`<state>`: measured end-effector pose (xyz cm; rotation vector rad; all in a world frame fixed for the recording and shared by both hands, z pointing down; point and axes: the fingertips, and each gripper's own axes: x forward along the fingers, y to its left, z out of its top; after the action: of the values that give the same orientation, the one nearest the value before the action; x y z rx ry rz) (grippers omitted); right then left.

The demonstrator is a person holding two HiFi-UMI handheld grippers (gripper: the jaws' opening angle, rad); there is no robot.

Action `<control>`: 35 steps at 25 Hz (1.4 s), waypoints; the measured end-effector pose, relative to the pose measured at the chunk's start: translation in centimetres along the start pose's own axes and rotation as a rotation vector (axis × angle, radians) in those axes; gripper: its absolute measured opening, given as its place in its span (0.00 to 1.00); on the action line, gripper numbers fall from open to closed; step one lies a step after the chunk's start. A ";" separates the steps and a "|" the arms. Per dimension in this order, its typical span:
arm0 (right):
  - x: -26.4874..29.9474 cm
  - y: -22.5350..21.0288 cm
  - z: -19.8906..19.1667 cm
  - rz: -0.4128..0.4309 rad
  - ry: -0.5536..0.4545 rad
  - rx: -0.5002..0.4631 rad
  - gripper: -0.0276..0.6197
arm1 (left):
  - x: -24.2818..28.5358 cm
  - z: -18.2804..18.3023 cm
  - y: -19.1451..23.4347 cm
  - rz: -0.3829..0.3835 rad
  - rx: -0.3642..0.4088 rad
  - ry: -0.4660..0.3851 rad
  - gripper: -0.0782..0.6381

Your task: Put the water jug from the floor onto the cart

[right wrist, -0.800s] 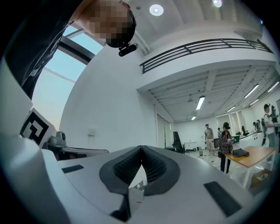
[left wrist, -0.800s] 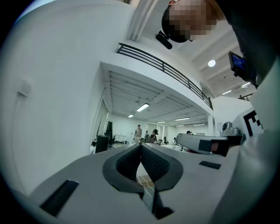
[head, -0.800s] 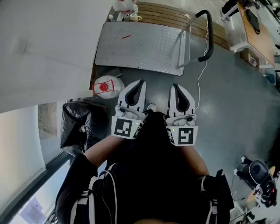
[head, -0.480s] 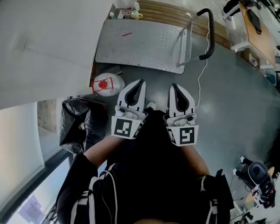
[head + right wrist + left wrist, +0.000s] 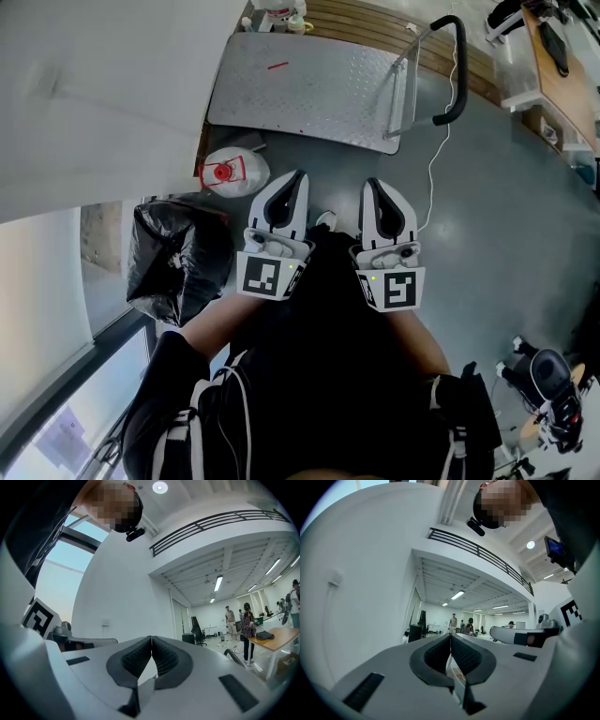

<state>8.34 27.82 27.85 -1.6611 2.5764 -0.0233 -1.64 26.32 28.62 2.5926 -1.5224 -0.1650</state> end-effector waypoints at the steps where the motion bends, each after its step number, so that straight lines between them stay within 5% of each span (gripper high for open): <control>1: -0.1 0.1 0.0 0.001 0.000 0.000 0.07 | -0.1 0.0 0.0 0.003 0.000 0.002 0.13; 11: -1.0 -0.6 -0.9 0.001 0.018 0.035 0.07 | -0.6 -0.7 -0.6 0.013 0.012 0.003 0.13; 17: -1.4 -1.1 -0.9 -0.006 0.017 0.052 0.07 | -1.0 -0.1 1.3 0.088 0.010 -0.004 0.13; 35: 2.3 -2.3 -1.4 -0.044 0.030 0.065 0.07 | 1.0 -0.4 6.4 0.139 0.016 0.041 0.13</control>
<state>9.36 24.72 29.20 -1.7073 2.5310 -0.1346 -6.64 22.40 30.08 2.4745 -1.6888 -0.0850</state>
